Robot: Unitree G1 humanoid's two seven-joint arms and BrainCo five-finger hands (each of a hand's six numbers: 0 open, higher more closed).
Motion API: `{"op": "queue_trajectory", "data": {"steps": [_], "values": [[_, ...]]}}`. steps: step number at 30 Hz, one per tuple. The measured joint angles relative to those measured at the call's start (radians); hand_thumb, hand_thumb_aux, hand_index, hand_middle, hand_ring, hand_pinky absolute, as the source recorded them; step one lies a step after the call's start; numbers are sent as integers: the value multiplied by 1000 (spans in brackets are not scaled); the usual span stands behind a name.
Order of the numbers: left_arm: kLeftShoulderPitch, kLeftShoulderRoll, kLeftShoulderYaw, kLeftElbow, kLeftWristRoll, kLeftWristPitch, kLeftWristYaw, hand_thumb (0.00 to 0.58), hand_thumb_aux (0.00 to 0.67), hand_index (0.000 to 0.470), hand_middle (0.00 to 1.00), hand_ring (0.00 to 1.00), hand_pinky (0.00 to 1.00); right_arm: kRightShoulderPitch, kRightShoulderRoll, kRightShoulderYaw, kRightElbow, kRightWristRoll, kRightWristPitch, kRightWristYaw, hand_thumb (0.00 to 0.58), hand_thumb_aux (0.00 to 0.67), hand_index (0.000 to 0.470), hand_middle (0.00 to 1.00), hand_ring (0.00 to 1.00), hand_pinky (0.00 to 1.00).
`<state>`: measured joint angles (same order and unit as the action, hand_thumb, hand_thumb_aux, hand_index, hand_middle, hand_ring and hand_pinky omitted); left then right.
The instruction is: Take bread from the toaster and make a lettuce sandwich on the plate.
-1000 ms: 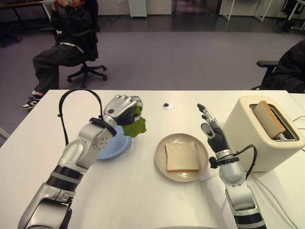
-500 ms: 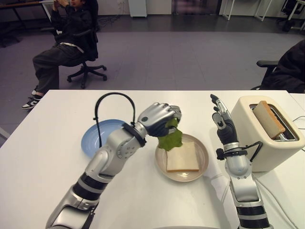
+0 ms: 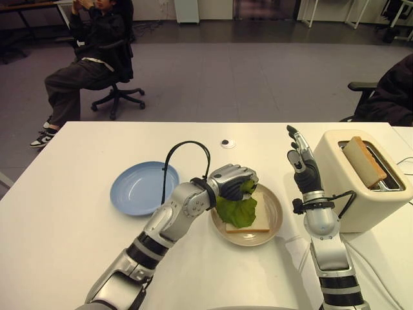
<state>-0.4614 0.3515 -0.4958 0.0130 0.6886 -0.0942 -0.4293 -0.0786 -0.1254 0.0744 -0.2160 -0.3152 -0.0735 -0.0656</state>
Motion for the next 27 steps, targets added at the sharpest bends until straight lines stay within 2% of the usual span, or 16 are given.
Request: {"op": "queue_trajectory", "data": {"steps": [1, 2, 3, 4, 7, 13, 20, 21, 22, 23, 27], "values": [[-14, -5, -3, 36, 1, -5, 11, 580, 670, 470, 776, 776, 776, 0, 0, 1, -1, 0, 0, 0, 0, 0, 0, 0, 0, 0], [-28, -15, -4, 74, 1, -12, 25, 559, 544, 382, 773, 773, 773, 0, 1, 2, -1, -1, 0, 0, 0, 0, 0, 0, 0, 0], [-37, -28, -6, 110, 1, -19, 38, 468, 376, 264, 776, 776, 776, 0, 1, 4, -2, -1, 0, 0, 0, 0, 0, 0, 0, 0], [-48, -36, -7, 137, 1, -26, 53, 0, 0, 0, 769, 769, 769, 0, 1, 4, -3, -1, 0, 0, 0, 0, 0, 0, 0, 0], [-69, -54, -5, 177, -1, -40, 90, 0, 0, 0, 753, 753, 753, 0, 2, 5, -6, -2, 0, -1, 0, 0, 0, 0, 0, 0], [-76, -81, 12, 152, -31, -56, 111, 0, 0, 0, 639, 639, 639, 0, 7, 13, -8, -19, 1, -4, 0, 0, 0, 0, 0, 0], [-77, -100, 79, 100, -123, -50, 110, 0, 0, 0, 596, 596, 596, 0, 7, 14, -29, -21, -1, -7, 0, 0, 0, 0, 0, 0], [-76, -100, 103, 95, -150, -46, 111, 0, 0, 0, 502, 502, 502, -1, 6, 14, -50, -21, -1, -6, 0, 0, 0, 0, 0, 0], [-74, -102, 136, 84, -192, -39, 112, 0, 0, 0, 216, 216, 216, -3, 6, 13, -78, -20, -1, -2, 0, 0, 0, 0, 0, 0], [-66, -106, 182, 63, -249, -29, 112, 0, 0, 0, 0, 0, 0, -4, 5, 10, -112, -19, 3, 8, 0, 0, 0, 0, 0, 0], [30, -115, 403, -76, -537, 16, 104, 0, 0, 0, 0, 0, 0, -31, -37, -75, -274, 11, 49, 54, 0, 0, 0, 0, 0, 0]]}}
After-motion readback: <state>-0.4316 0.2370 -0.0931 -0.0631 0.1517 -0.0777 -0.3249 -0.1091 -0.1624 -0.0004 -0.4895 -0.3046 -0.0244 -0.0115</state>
